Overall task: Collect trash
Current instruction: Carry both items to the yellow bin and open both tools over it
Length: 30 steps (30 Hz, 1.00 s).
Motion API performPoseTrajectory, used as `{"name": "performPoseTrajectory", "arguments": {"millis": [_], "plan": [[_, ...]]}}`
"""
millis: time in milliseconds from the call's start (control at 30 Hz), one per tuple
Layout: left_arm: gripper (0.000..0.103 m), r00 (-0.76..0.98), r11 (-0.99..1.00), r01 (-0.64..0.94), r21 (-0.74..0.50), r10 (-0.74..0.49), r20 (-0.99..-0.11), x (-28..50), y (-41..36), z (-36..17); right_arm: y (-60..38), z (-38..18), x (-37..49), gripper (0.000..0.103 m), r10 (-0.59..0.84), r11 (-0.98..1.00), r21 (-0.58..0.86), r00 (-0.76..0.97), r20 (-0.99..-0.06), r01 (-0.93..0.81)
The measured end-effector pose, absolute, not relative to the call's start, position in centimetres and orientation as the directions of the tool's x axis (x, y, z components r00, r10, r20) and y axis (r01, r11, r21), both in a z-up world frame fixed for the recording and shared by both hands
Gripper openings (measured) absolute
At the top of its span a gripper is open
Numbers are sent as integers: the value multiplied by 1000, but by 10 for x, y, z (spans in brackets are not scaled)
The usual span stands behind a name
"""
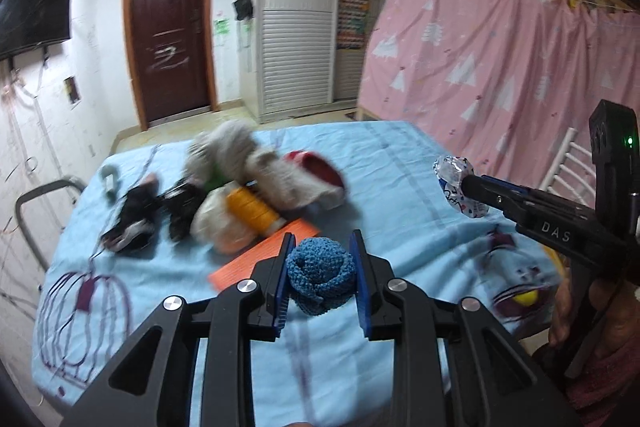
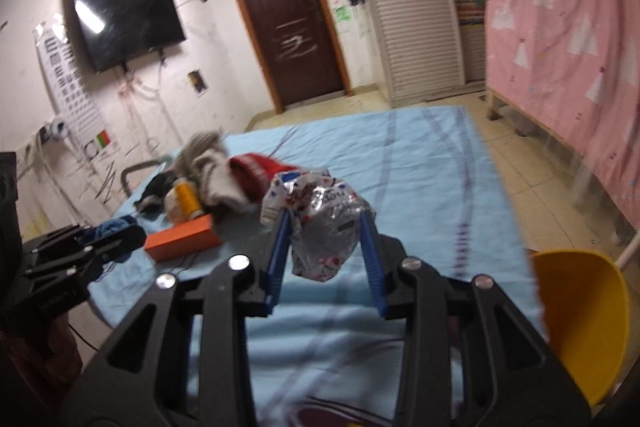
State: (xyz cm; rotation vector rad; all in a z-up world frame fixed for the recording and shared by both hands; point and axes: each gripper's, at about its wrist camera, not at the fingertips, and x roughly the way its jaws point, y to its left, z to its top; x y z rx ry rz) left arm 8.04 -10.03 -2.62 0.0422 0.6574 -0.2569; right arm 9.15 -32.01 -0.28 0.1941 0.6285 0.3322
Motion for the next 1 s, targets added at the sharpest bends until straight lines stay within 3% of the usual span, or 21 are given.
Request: {"name": "performPoseTrajectory", "arguments": {"millis": [667, 700, 833, 900, 1000], "plan": [[18, 604, 789, 594, -156, -566, -561, 120, -299, 6, -489, -5, 50, 36, 7, 941, 296, 866, -501, 163], [18, 590, 779, 606, -163, -577, -564, 121, -310, 6, -495, -7, 50, 38, 2, 937, 305, 866, -501, 174], [19, 492, 713, 665, -222, -642, -588, 129, -351, 1, -512, -10, 45, 62, -37, 918, 324, 866, -499, 226], [24, 447, 689, 678, -256, -664, -599, 133, -368, -1, -521, -9, 40, 68, -60, 907, 337, 870, -489, 252], [48, 411, 676, 674, -298, -678, -610, 139, -384, -6, -535, -9, 34, 70, -84, 892, 356, 875, -477, 280]]}}
